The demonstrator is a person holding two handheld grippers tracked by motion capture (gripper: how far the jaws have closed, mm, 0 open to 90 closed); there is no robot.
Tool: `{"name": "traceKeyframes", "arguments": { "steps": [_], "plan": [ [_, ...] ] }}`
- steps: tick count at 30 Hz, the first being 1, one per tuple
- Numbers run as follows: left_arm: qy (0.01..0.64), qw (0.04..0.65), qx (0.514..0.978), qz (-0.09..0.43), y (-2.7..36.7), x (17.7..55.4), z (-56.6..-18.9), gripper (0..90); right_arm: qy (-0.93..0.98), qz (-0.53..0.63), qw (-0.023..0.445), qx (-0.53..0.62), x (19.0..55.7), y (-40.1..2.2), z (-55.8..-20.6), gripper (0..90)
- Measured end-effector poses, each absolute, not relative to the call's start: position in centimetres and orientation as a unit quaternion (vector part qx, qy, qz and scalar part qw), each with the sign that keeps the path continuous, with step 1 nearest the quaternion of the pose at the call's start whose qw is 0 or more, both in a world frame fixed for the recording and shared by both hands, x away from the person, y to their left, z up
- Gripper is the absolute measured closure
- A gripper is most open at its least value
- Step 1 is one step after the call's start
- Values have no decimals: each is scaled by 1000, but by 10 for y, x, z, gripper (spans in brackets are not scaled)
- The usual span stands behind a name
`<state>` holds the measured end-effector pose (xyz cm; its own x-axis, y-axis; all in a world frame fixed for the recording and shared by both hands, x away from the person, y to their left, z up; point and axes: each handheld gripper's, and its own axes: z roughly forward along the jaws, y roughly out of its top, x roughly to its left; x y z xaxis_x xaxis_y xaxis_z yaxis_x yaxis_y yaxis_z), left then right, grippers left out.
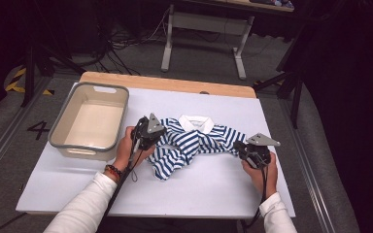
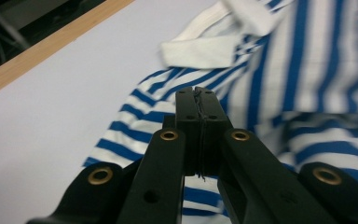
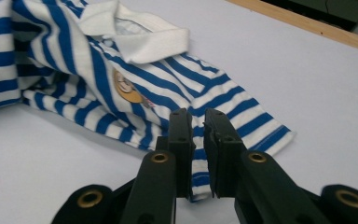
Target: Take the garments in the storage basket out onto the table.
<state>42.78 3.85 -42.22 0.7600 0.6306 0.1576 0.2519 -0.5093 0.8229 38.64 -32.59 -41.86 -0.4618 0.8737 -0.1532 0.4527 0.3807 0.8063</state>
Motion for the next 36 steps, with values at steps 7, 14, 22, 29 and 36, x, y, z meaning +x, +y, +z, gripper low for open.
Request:
{"name": "traceKeyframes", "arguments": {
  "steps": [7,14,22,29,36],
  "plan": [
    [210,441,849,203,42,383,-425,838,793,372,276,397,379,-302,-422,785],
    [172,433,871,154,37,349,-434,689,821,355,250,371,388,-269,-440,697],
    [180,394,891,134,21,358,-456,584,823,372,215,370,401,-254,-451,562],
    [187,393,893,116,16,369,-464,726,826,369,207,372,412,-237,-459,598],
    [175,398,893,117,17,367,-457,792,829,373,181,375,415,-233,-458,840]
  ]
}}
